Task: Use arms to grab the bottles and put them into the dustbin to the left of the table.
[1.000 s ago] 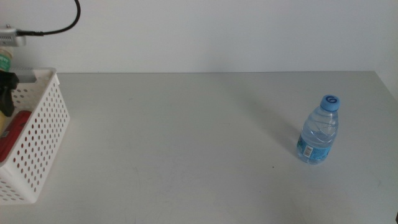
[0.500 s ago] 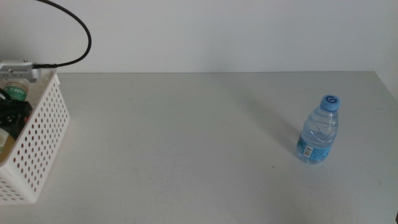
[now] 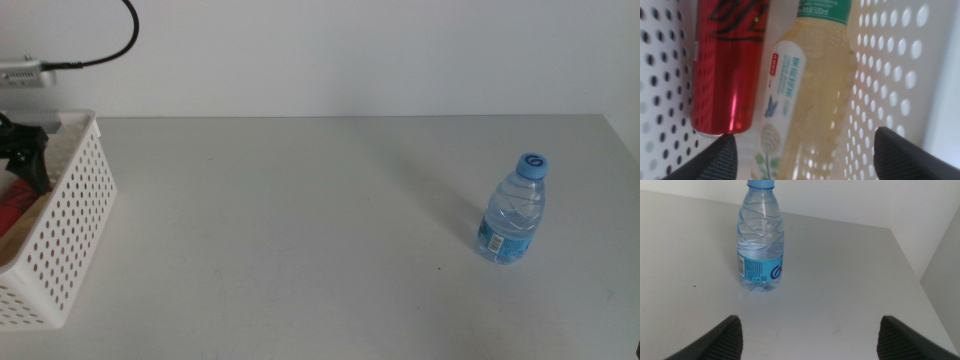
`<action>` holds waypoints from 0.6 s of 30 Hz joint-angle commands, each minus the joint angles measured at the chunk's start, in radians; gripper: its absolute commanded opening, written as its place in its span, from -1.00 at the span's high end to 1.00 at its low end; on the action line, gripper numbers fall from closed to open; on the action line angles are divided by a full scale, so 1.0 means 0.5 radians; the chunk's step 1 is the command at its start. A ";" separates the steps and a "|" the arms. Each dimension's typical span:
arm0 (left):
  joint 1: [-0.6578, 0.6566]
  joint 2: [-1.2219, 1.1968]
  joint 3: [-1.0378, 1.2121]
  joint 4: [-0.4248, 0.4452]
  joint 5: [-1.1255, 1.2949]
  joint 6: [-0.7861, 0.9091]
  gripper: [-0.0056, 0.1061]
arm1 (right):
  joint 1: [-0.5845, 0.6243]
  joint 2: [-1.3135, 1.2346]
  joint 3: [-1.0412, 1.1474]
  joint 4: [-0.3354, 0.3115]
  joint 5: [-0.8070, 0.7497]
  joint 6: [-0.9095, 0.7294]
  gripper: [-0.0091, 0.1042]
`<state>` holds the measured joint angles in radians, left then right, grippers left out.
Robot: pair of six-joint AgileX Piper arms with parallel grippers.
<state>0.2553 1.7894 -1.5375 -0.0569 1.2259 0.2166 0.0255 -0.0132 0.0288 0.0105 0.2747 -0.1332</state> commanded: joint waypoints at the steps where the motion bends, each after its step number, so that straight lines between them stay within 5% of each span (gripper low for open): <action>1: -0.011 -0.169 -0.118 -0.033 0.174 -0.054 -0.78 | -0.010 -0.043 -0.020 -0.009 -0.143 -0.025 -0.40; 5: -0.011 -0.334 -0.149 -0.119 0.158 -0.059 -0.78 | -0.010 -0.043 -0.020 -0.009 -0.143 -0.025 -0.40; 13: -0.154 -0.775 0.024 -0.803 -0.156 0.420 -0.78 | -0.010 -0.043 -0.020 -0.009 -0.143 -0.025 -0.40; 18: -0.447 -1.200 0.436 -0.818 -0.652 0.624 -0.78 | -0.010 -0.043 -0.020 -0.009 -0.143 -0.025 -0.40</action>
<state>0.0716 1.2692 -1.3526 -0.4230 1.0176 0.4972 0.0255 -0.0132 0.0288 0.0105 0.2747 -0.1332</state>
